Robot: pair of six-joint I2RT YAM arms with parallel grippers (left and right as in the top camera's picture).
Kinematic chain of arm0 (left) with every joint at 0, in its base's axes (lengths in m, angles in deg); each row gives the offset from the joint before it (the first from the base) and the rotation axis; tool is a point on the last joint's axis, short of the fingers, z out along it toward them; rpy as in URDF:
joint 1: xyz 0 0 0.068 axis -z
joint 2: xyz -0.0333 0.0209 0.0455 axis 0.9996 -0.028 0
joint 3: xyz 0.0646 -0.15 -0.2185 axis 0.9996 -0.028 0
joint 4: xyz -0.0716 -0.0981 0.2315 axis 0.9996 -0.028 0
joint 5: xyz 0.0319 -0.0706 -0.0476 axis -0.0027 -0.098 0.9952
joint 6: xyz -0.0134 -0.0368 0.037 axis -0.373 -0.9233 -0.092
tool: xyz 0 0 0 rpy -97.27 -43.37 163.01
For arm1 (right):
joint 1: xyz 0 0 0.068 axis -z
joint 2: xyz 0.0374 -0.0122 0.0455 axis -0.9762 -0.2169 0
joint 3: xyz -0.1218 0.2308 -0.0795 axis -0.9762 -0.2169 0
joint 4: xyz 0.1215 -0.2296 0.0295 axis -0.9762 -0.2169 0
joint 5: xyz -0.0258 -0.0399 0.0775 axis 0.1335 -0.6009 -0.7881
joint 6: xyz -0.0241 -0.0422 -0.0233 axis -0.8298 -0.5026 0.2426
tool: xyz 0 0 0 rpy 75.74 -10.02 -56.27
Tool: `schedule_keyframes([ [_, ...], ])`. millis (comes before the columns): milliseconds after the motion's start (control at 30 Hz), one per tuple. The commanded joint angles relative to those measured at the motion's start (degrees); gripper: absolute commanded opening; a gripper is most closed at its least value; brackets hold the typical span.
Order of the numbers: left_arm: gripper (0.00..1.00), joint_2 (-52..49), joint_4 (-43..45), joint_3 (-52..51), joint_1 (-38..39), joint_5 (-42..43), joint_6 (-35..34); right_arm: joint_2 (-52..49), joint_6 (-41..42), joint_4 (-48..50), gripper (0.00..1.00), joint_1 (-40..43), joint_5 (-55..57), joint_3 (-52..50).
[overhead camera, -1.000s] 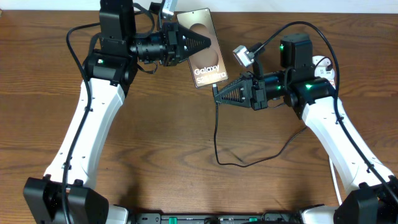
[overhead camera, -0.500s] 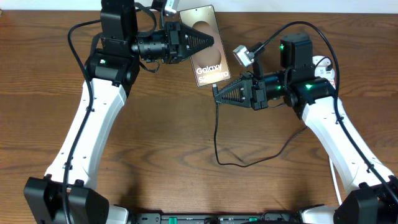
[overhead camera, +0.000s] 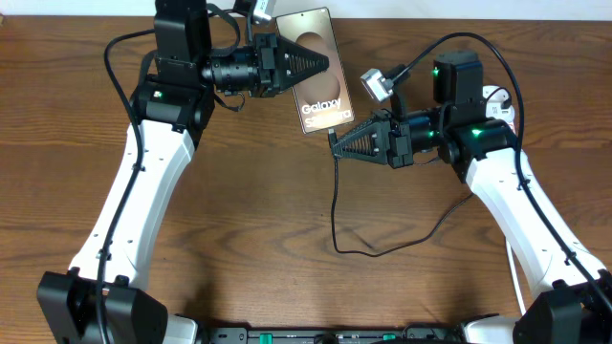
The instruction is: Plug charger to phone and switch on socket
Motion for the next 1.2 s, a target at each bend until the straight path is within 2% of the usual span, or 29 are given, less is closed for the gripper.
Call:
schedule_keyframes([
  [0,0.07,0.2,0.3,0.7,0.3,3.5,3.0,0.8,0.7,0.5,0.01,0.7,-0.7,0.7],
  [1167,0.08,0.2,0.4,0.7,0.3,2.2,0.3,0.8,1.8,1.5,0.01,0.6,-0.7,0.7],
])
